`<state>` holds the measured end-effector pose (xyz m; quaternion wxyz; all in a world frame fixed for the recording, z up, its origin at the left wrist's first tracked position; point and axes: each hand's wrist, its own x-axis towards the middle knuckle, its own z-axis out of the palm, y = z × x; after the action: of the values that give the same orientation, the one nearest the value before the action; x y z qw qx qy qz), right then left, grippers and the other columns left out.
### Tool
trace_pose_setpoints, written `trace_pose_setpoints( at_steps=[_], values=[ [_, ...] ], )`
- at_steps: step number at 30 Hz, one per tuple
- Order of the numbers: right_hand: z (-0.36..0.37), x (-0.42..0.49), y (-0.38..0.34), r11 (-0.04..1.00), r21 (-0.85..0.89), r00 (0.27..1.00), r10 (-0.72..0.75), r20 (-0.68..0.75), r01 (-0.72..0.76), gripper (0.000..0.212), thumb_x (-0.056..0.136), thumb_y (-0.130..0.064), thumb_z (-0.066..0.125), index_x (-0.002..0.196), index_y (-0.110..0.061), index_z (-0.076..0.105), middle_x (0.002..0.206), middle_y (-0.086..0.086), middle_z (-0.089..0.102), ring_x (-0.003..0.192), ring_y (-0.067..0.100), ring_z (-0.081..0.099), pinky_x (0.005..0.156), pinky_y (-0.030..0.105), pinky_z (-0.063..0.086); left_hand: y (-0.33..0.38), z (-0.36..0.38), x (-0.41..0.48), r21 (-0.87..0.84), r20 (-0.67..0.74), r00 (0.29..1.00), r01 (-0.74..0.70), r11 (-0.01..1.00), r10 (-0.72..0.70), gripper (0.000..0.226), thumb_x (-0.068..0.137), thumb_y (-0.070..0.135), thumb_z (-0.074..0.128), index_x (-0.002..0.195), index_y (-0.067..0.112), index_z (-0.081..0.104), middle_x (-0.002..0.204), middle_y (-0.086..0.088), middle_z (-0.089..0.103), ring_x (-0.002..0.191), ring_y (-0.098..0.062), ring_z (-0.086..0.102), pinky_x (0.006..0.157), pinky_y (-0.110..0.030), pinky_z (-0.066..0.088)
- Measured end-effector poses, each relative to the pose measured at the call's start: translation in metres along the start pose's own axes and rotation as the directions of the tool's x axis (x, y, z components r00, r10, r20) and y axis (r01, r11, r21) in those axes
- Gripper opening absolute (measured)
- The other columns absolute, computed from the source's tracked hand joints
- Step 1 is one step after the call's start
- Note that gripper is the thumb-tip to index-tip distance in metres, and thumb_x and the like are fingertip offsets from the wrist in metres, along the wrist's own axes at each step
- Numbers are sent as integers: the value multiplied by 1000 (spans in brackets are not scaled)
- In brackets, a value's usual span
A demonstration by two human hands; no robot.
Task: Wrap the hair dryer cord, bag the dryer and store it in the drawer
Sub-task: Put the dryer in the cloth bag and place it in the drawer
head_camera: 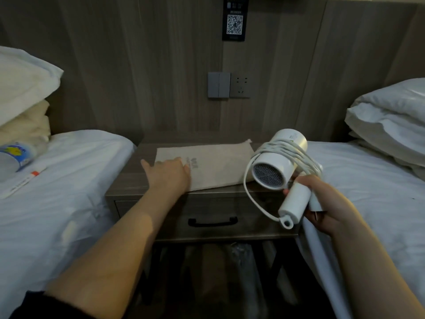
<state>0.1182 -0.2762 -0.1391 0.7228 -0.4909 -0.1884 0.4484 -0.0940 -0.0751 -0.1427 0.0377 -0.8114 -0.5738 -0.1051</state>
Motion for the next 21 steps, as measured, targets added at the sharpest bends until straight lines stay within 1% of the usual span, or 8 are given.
trace_pose_setpoints(
  at_steps=[3, 5, 10, 12, 14, 16, 18, 21],
  values=[
    [0, -1, 0, 1000, -11, 1000, -9, 12, 9, 14, 87, -6, 51, 98, -9, 60, 65, 4, 72, 56, 14, 69, 54, 29, 58, 32, 13, -5, -231, 104, 959, -235, 944, 264, 54, 96, 44, 31, 146, 27, 21, 152, -7, 29, 136, -33, 27, 111, -55, 21],
    [1, -1, 1, 1000, -10, 1000, -2, 14, 2, 11, 88, -7, 51, 94, -10, 60, 61, 3, 71, 55, 13, 68, 54, 29, 59, 61, 21, -9, -306, 189, 902, -320, 896, 387, 55, 97, 49, 26, 148, 30, 15, 158, -1, 17, 143, -30, 15, 113, -54, 16],
    [4, 1, 3, 998, 54, 999, 32, -3, -32, 19, 86, -9, 53, 103, -11, 61, 72, 4, 70, 56, 14, 69, 55, 34, 59, 79, 37, -5, -402, 120, 902, -337, 851, 414, 43, 97, 48, 28, 122, 28, 57, 135, -4, 53, 132, -25, 35, 110, -49, 23],
    [4, 1, 3, 997, 62, 999, 36, -7, -35, 21, 86, -10, 54, 105, -11, 61, 75, 5, 69, 56, 14, 69, 53, 33, 59, 65, 42, -2, -529, 3, 845, -453, 717, 535, 39, 96, 46, 38, 99, 23, 70, 119, -4, 64, 122, -24, 46, 105, -42, 33],
    [4, 1, 3, 997, 60, 999, 39, 2, -39, 17, 86, -11, 54, 102, -12, 61, 70, 4, 69, 56, 14, 69, 53, 32, 58, 45, 42, 3, -643, 17, 806, -444, 623, 592, 35, 95, 41, 44, 101, 22, 73, 123, 1, 64, 127, -20, 44, 108, -38, 31],
    [5, 0, 3, 998, 44, 999, 37, 10, -37, 12, 86, -11, 53, 97, -12, 61, 65, 3, 70, 55, 14, 68, 54, 32, 59, 25, 35, 10, -589, 82, 865, -359, 724, 495, 38, 97, 42, 38, 112, 25, 68, 137, 0, 53, 136, -18, 33, 115, -43, 18],
    [6, -1, 3, 1000, 11, 1000, 15, 8, -16, 11, 87, -11, 53, 95, -13, 60, 63, 2, 70, 55, 14, 69, 54, 32, 59, 7, 27, 18, -303, 97, 964, -207, 930, 247, 51, 98, 47, 24, 123, 20, 60, 142, -8, 46, 138, -22, 27, 115, -51, 8],
    [9, -2, 0, 1000, -24, 1000, -6, 24, 7, 10, 88, -10, 52, 94, -14, 59, 60, 1, 71, 53, 13, 69, 53, 30, 58, -13, 22, 21, -220, 136, 990, 69, 973, -39, 62, 95, 55, 20, 128, 14, 53, 142, -12, 41, 137, -31, 24, 111, -57, 16]
  ],
)
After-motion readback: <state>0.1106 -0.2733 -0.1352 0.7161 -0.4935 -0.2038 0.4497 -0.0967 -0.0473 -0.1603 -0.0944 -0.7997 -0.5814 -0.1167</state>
